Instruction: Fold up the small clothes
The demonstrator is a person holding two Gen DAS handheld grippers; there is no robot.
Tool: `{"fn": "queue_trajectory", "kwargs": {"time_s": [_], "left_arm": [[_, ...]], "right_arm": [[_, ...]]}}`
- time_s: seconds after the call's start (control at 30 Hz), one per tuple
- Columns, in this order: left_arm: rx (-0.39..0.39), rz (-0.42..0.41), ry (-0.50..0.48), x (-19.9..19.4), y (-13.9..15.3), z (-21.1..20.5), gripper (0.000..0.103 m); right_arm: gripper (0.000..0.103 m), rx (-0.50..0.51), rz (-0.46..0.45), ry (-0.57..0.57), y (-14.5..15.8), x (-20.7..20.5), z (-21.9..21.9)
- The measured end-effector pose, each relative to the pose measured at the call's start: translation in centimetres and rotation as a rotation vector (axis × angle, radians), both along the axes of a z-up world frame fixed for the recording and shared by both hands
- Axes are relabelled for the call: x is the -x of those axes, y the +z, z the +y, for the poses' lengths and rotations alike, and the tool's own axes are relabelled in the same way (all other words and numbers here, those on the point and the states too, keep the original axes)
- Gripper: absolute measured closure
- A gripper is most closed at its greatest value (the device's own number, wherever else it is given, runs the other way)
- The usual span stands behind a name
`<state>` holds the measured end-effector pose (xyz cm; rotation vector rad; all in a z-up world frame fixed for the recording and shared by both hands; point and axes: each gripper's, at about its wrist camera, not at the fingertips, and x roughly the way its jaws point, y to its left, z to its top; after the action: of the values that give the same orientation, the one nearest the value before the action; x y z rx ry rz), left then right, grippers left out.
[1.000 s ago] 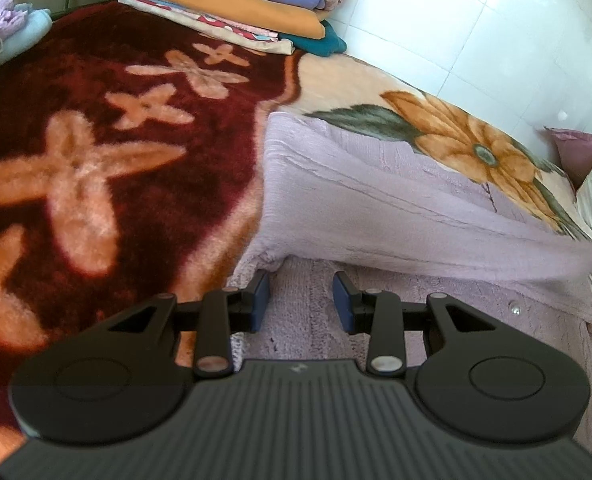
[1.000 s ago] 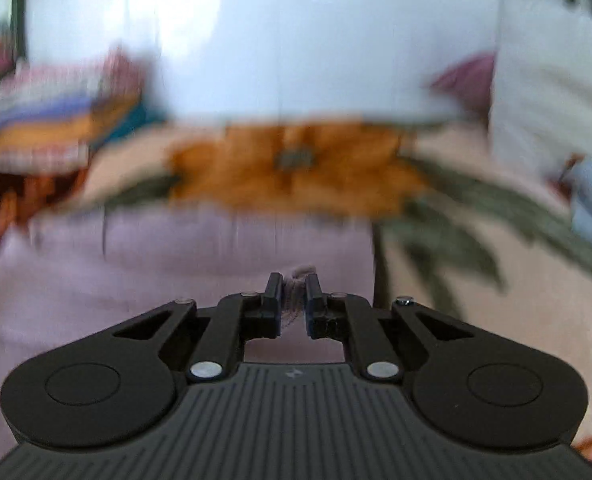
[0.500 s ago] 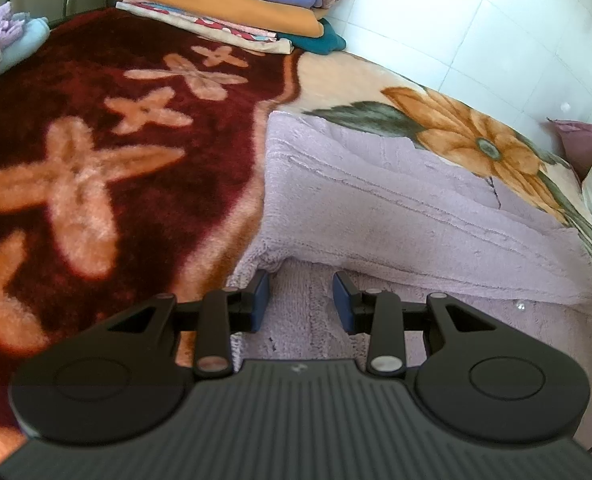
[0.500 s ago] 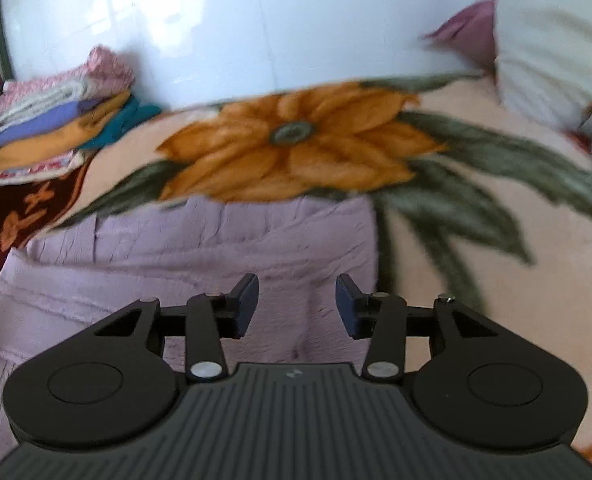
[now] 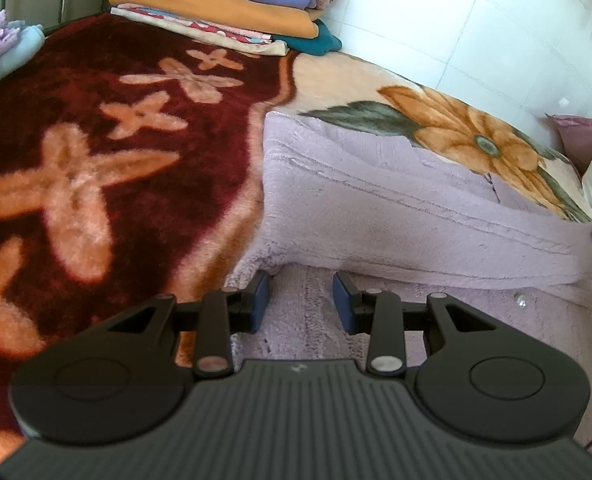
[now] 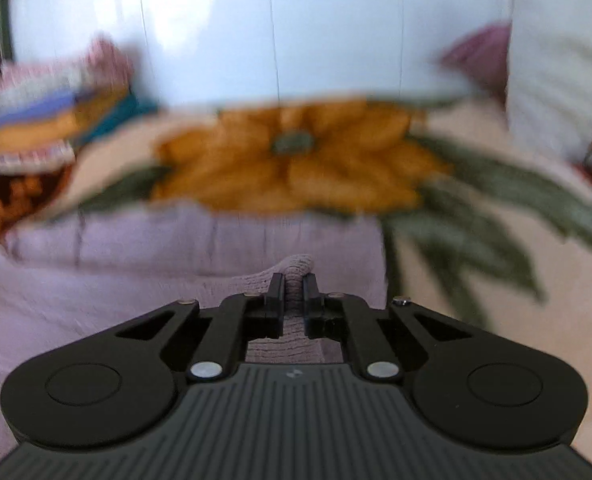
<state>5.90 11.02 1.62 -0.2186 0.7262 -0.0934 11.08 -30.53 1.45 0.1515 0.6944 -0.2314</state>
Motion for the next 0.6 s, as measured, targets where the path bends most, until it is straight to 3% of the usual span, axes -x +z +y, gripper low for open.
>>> {"fn": "queue_trajectory", "kwargs": {"time_s": [0.07, 0.17, 0.23, 0.53, 0.6], "left_arm": [[-0.007, -0.001, -0.005, 0.0, 0.0, 0.0, 0.065], [-0.002, 0.005, -0.008, 0.1, 0.3, 0.2, 0.065], [0.005, 0.011, -0.009, 0.4, 0.8, 0.3, 0.065], [-0.077, -0.007, -0.096, 3.4, 4.9, 0.2, 0.065], [-0.099, -0.014, -0.133, 4.6, 5.8, 0.0, 0.065]], "right_arm": [[0.091, -0.010, -0.033, -0.007, -0.5, 0.4, -0.1], [0.075, -0.085, -0.045, -0.032, 0.6, 1.5, -0.4], [0.071, -0.089, -0.057, -0.015, 1.6, 2.7, -0.3], [0.064, -0.129, -0.136, 0.180, 9.6, 12.3, 1.5], [0.054, -0.122, -0.150, 0.233, 11.5, 14.8, 2.4]]}}
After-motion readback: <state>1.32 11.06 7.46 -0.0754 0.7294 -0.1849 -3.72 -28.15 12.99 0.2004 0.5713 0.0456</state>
